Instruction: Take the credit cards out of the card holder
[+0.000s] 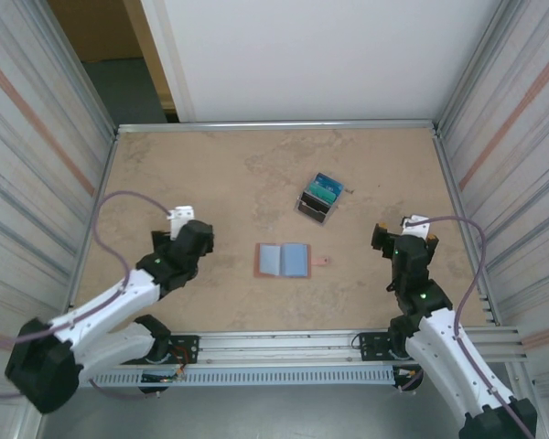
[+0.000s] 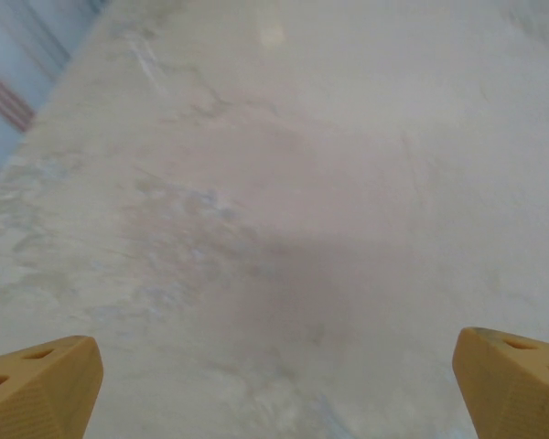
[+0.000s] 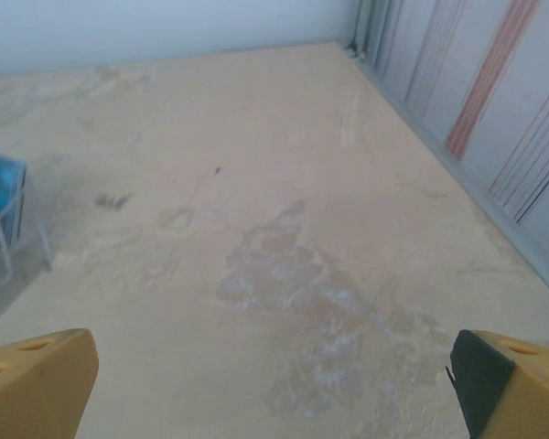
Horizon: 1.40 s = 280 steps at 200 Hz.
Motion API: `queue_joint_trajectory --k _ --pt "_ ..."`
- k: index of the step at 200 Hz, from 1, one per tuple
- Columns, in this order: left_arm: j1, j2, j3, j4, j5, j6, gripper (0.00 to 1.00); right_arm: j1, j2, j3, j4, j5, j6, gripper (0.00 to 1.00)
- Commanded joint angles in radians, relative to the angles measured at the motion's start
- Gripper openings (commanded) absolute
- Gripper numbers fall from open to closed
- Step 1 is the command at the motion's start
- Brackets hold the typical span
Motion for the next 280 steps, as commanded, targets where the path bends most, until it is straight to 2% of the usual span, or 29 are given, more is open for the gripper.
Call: queue_joint_trajectory --k 1,31,45,67,90,134,181,219,236,248,260,265,280 --pt "0.091 -0.142 -0.080 0.184 0.017 0.133 0.99 -0.038 0.018 -0.020 0.138 -0.090 -0.046 0.99" --pt "0.220 -0.285 -0.198 0.409 0.082 0.311 0.99 -0.061 0.127 -0.001 0.184 -0.089 -0.074 0.99" --pt "0.291 -0.303 -0.276 0.569 0.163 0.369 0.99 -0.075 0.193 0.018 0.201 -0.085 -0.079 0.99" --pt "0.418 -0.250 -0.377 0.785 0.305 0.381 0.99 -0.079 0.282 0.028 0.287 -0.073 -0.101 0.99" --pt "0.518 -0.120 -0.382 0.870 0.412 0.376 0.99 -0.093 0.347 0.035 0.366 -0.077 -0.116 0.99" --pt "0.528 0.176 -0.350 1.119 0.510 0.456 0.99 -0.160 0.403 0.010 0.490 -0.161 -0.103 0.99" --pt "0.529 0.426 -0.343 1.342 0.596 0.470 0.99 -0.199 0.440 -0.033 0.618 -0.214 -0.098 0.99" --pt "0.529 0.595 -0.274 1.398 0.680 0.511 0.99 -0.209 0.540 -0.044 0.703 -0.227 -0.096 0.99" --pt "0.535 0.551 -0.202 1.184 0.735 0.515 0.99 -0.210 0.597 -0.045 0.760 -0.236 -0.095 0.99" --pt "0.540 0.583 -0.142 1.119 0.736 0.518 0.99 -0.213 0.641 -0.042 0.807 -0.250 -0.097 0.99" --pt "0.602 0.579 -0.094 1.009 0.793 0.455 0.99 -0.212 0.693 -0.039 0.860 -0.252 -0.099 0.99" --pt "0.615 0.576 -0.104 1.031 0.821 0.447 0.99 -0.213 0.714 -0.039 0.886 -0.249 -0.097 0.99" --pt "0.611 0.576 -0.113 1.046 0.796 0.441 0.99 -0.214 0.774 -0.036 0.949 -0.245 -0.114 0.99"
